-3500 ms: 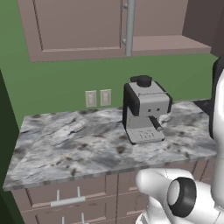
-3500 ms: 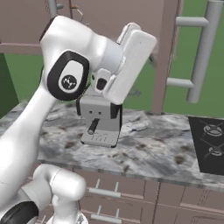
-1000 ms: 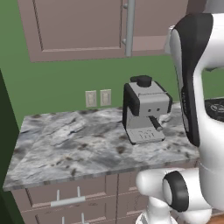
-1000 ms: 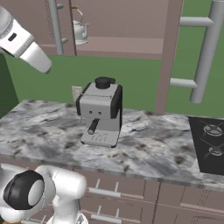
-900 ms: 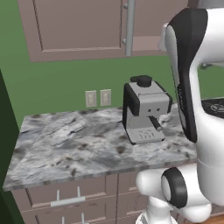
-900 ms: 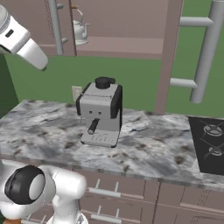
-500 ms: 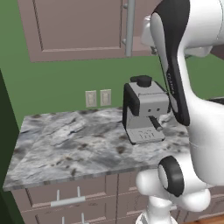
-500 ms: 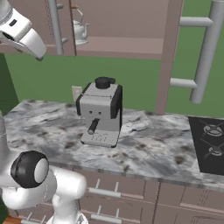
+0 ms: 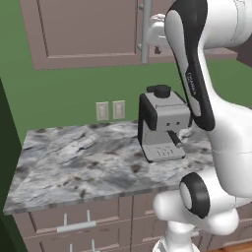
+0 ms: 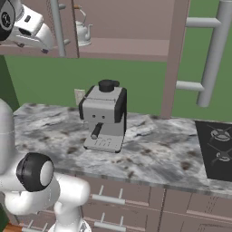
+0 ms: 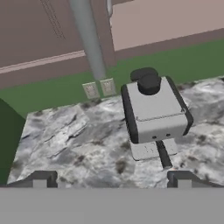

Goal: Open the cabinet, pick the kettle from the cabinet, and place it in the sink.

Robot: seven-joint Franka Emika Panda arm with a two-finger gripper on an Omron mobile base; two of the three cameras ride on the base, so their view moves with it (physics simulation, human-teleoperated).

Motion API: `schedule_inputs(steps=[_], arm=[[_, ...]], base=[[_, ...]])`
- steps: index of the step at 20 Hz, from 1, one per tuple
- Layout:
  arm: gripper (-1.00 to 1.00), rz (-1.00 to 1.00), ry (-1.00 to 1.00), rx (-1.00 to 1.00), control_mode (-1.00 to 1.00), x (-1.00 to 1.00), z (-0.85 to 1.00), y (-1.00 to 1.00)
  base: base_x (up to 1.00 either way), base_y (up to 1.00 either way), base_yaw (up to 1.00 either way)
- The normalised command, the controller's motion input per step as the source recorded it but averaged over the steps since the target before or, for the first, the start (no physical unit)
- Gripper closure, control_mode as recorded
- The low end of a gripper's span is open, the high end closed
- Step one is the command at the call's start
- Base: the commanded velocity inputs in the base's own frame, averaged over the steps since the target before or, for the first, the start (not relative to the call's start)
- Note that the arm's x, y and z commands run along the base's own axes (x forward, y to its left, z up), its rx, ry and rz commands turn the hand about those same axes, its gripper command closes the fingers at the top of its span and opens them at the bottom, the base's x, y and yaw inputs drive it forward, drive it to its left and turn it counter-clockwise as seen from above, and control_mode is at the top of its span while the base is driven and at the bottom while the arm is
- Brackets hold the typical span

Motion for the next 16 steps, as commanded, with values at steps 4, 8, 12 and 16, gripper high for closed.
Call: schedule_inputs(steps=[4,8,12,16], arm=[[-1.00,0.20,-0.31,-0.14,-1.00,0.27,-0.21,0.00],[-1.00,0.12,-0.33,-0.14,-1.00,0.37,-0.23,0.00],[-1.00,0.00,0.02,0.00,-1.00,0.61,0.03,0.00],[-1.00,0.00,0.27,0.05,-1.00,0.60,0.23,0.01]], base=[[0.00,0.00,0.00],[0.00,0.00,0.00],[0.00,0.00,0.00],[0.00,0.00,0.00]])
